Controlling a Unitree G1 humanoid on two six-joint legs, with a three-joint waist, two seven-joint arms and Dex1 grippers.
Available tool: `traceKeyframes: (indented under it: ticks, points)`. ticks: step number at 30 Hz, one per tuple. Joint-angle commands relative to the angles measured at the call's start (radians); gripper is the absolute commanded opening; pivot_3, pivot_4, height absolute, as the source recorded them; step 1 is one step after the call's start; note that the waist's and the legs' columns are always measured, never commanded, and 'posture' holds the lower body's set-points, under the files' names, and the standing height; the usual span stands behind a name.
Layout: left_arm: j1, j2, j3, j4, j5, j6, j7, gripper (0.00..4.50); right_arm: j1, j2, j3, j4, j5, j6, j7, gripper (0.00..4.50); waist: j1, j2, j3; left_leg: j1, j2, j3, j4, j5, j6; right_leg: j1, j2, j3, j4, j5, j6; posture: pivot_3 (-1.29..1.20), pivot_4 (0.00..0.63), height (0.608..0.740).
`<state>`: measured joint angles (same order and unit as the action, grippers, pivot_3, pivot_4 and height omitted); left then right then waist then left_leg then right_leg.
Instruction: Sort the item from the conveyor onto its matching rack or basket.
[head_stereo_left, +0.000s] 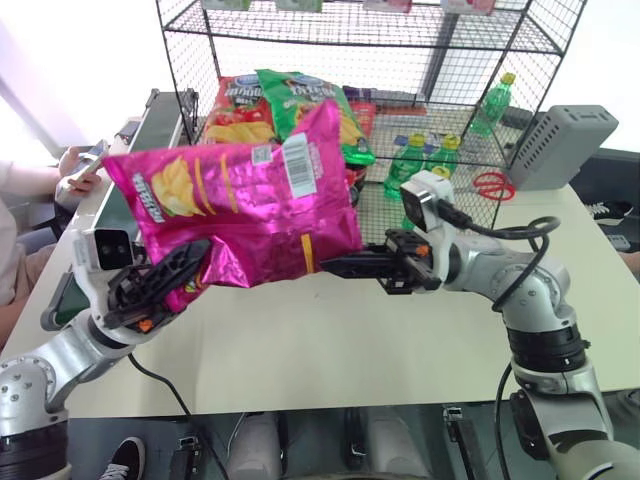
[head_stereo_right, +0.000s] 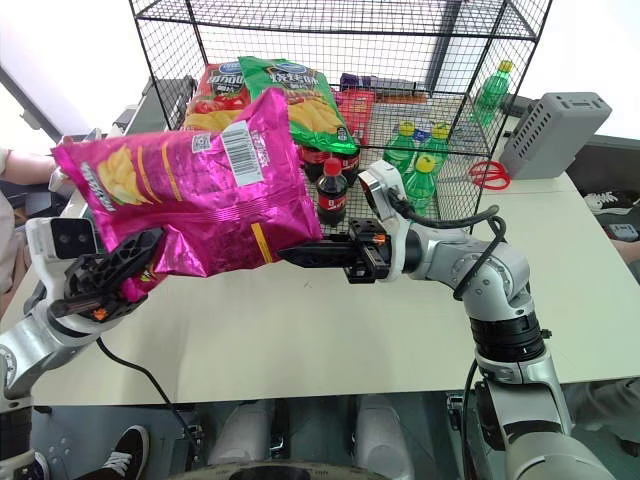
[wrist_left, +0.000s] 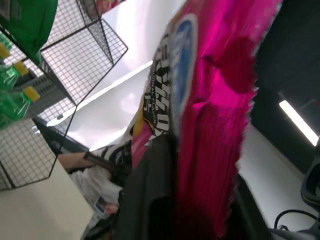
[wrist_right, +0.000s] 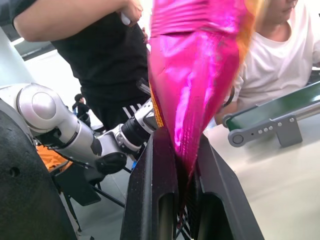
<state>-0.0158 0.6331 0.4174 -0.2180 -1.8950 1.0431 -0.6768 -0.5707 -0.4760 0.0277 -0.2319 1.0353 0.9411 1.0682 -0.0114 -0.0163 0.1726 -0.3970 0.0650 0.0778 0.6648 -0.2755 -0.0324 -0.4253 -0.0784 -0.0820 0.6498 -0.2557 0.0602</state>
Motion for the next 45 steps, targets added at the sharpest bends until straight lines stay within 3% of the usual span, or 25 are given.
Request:
traceKeyframes:
  ticks: [1,4,10,16,19,24,27,36,38,45]
  points:
    - [-0.022,0.012,0.018,-0.006,0.008,-0.023,-0.005,2.88,-0.007,-0.013,-0.025,-0.024,-0.002,-0.028,0.014,0.0,0.001,0.0,0.0,0.0,0.0,0.0,0.0,0.0,0.0,0.0,0.0,0.0,0.0,0.0,0.0,0.0,0.15,0.74]
    - [-0.023,0.022,0.047,-0.007,0.056,-0.049,-0.014,4.46,0.014,-0.028,-0.066,-0.029,-0.015,-0.061,-0.007,0.0,0.001,0.0,0.0,-0.001,0.0,0.0,0.0,0.0,0.0,0.0,0.0,0.0,-0.001,0.0,0.0,0.0,0.15,0.74]
    - [-0.003,0.034,0.078,-0.039,0.19,-0.094,-0.067,4.46,0.072,-0.083,-0.151,-0.093,0.022,-0.063,-0.053,0.0,0.001,0.0,0.0,-0.004,0.0,0.0,0.0,0.0,0.0,-0.003,0.0,0.0,-0.001,0.0,0.0,0.0,0.15,0.74]
    - [-0.027,0.037,0.072,-0.012,0.22,-0.103,-0.076,4.46,0.104,-0.144,-0.273,-0.165,0.023,-0.116,-0.115,0.0,0.002,0.0,0.0,-0.005,0.0,0.0,0.0,0.0,0.0,-0.004,0.0,-0.001,-0.002,0.0,0.0,0.0,0.15,0.74]
    - [-0.046,0.025,0.051,-0.022,0.326,-0.144,-0.106,4.46,0.119,-0.161,-0.335,-0.186,0.0,-0.174,-0.142,0.0,0.002,0.0,0.0,-0.005,0.0,0.0,0.0,0.0,0.0,-0.004,0.0,-0.001,-0.002,0.0,0.0,0.0,0.15,0.74]
    - [-0.11,-0.009,-0.025,-0.037,0.585,-0.294,-0.17,4.46,0.146,-0.216,-0.4,-0.159,-0.168,-0.354,-0.151,0.0,0.007,0.0,0.001,-0.006,-0.001,0.0,0.0,0.0,0.0,-0.004,0.0,-0.001,-0.003,0.0,0.0,0.0,0.15,0.74]
    - [-0.138,-0.017,-0.045,-0.014,0.64,-0.321,-0.215,4.46,0.131,-0.224,-0.421,-0.131,-0.266,-0.486,-0.166,0.0,0.006,-0.001,0.001,-0.006,-0.001,0.0,0.0,0.0,0.0,-0.004,0.0,-0.001,-0.003,0.0,0.0,0.0,0.15,0.74]
    - [-0.197,-0.017,-0.091,0.036,0.743,-0.331,-0.3,4.46,0.199,-0.278,-0.4,-0.082,-0.567,-0.801,-0.186,0.0,0.004,0.0,0.001,-0.006,0.0,0.0,0.0,0.0,0.0,-0.004,0.0,-0.001,-0.003,0.0,0.001,0.0,0.15,0.74]
    - [-0.216,-0.023,-0.106,0.046,0.76,-0.332,-0.31,4.46,0.228,-0.321,-0.379,-0.02,-0.716,-0.96,-0.18,0.0,0.005,0.0,0.001,-0.006,0.0,0.0,0.0,0.0,0.0,-0.004,0.0,-0.001,-0.003,0.0,0.001,0.0,0.15,0.74]
    - [-0.253,-0.039,-0.117,0.077,0.795,-0.331,-0.322,4.46,0.212,-0.393,-0.355,0.19,-0.99,-1.334,-0.272,0.0,-0.002,0.0,0.001,-0.006,-0.001,0.001,0.0,0.0,0.0,-0.004,0.0,-0.001,-0.003,0.0,0.001,0.0,0.15,0.74]
